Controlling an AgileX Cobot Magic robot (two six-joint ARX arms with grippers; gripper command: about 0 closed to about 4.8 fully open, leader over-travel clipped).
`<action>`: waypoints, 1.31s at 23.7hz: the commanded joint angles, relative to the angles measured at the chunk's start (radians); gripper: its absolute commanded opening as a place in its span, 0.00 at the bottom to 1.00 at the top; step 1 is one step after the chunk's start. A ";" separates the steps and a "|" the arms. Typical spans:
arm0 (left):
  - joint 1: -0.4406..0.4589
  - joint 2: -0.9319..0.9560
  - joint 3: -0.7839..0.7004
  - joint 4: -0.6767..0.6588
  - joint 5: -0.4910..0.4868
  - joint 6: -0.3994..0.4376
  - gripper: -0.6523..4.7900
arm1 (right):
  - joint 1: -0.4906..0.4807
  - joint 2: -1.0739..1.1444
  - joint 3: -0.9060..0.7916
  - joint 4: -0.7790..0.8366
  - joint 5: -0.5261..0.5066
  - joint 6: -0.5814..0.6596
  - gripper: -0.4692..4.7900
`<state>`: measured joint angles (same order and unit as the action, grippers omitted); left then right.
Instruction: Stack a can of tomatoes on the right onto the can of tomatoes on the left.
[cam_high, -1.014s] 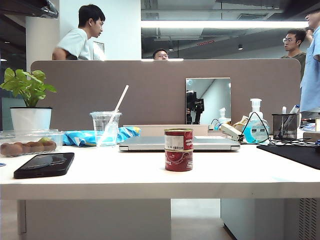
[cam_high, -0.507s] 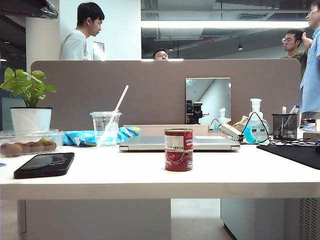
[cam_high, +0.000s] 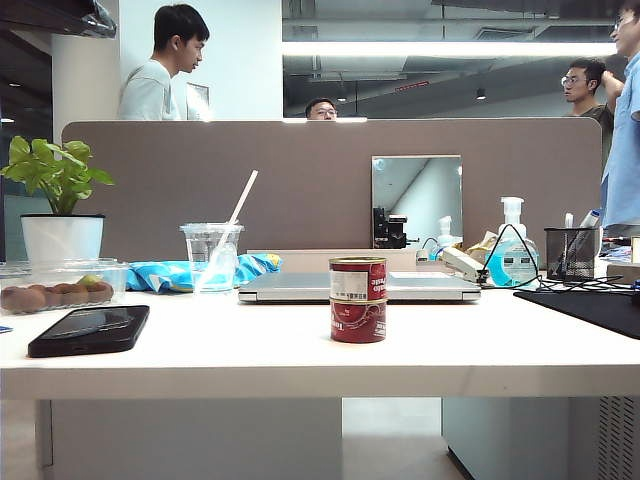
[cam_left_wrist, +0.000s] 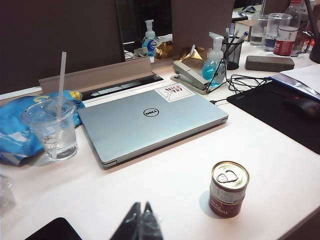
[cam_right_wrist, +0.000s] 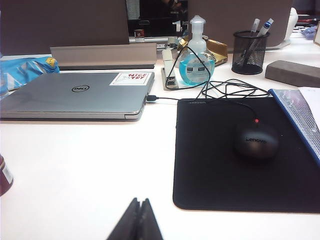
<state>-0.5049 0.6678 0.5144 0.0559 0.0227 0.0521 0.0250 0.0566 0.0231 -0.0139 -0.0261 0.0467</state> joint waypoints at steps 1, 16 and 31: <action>0.000 -0.001 0.003 0.008 0.000 0.000 0.11 | 0.000 -0.015 -0.002 0.009 0.009 0.004 0.08; 0.000 -0.001 0.003 0.005 0.000 0.000 0.11 | 0.000 -0.056 -0.002 0.011 0.005 0.003 0.08; 0.176 -0.156 0.000 -0.176 0.042 0.009 0.11 | 0.000 -0.056 -0.002 0.011 0.005 0.003 0.08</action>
<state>-0.3691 0.5335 0.5144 -0.0406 0.0425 0.0853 0.0238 0.0010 0.0181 -0.0170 -0.0231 0.0463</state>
